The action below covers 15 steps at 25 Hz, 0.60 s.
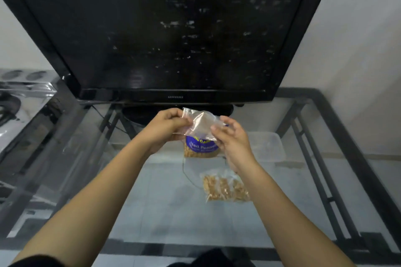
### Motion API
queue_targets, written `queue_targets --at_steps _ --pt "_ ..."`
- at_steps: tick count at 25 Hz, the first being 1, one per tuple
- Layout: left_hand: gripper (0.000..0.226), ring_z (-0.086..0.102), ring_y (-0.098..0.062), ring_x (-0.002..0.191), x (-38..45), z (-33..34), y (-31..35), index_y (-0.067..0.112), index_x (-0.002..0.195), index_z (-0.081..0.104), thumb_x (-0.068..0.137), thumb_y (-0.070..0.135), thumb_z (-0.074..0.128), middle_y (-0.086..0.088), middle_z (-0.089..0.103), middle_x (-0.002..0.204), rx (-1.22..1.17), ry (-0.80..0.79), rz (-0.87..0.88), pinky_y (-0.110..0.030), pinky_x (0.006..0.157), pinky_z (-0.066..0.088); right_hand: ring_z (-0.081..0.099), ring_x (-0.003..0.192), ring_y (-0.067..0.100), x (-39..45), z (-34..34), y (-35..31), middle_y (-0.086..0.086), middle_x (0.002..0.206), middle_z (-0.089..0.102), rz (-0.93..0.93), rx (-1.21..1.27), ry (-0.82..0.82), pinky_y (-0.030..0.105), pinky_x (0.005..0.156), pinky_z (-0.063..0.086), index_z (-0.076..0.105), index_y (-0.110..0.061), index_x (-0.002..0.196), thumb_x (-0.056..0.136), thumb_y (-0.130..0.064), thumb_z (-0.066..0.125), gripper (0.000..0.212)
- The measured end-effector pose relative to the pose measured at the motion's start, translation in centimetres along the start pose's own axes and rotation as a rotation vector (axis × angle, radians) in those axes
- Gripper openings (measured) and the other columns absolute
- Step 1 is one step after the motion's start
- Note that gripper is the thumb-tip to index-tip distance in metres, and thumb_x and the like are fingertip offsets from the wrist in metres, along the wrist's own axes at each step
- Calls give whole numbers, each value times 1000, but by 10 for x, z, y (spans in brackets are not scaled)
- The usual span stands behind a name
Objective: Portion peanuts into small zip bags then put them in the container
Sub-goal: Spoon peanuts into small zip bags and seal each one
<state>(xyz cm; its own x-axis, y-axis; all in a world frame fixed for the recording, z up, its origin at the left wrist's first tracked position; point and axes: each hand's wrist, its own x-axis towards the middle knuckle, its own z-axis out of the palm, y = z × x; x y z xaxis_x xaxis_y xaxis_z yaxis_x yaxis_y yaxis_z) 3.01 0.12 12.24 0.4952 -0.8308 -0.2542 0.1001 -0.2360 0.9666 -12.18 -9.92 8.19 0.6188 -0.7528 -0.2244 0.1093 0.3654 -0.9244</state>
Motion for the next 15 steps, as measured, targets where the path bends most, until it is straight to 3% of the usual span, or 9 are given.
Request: queue_targets --at_steps 4,10,15 --pt "18 65 -14 73 7 -7 33 11 87 71 92 17 54 -2 71 78 -200 -13 112 -26 70 53 66 79 7 4 2 -54 -4 89 71 -162 -151 17 21 66 50 53 -27 108 80 -12 70 35" --pt "19 65 -18 86 10 -9 50 9 99 70 89 5 55 -11 71 96 -198 -23 180 -30 83 55 67 85 8 1 5 -82 -3 93 71 -239 -203 18 15 63 50 51 -24 118 80 -16 71 43" --pt "20 70 -18 86 5 -7 48 6 104 68 88 4 56 -10 73 95 -245 -45 187 -25 72 58 66 89 10 -2 3 -82 0 97 70 -247 -215 20 16 66 49 50 -22 121 81 -16 70 45"
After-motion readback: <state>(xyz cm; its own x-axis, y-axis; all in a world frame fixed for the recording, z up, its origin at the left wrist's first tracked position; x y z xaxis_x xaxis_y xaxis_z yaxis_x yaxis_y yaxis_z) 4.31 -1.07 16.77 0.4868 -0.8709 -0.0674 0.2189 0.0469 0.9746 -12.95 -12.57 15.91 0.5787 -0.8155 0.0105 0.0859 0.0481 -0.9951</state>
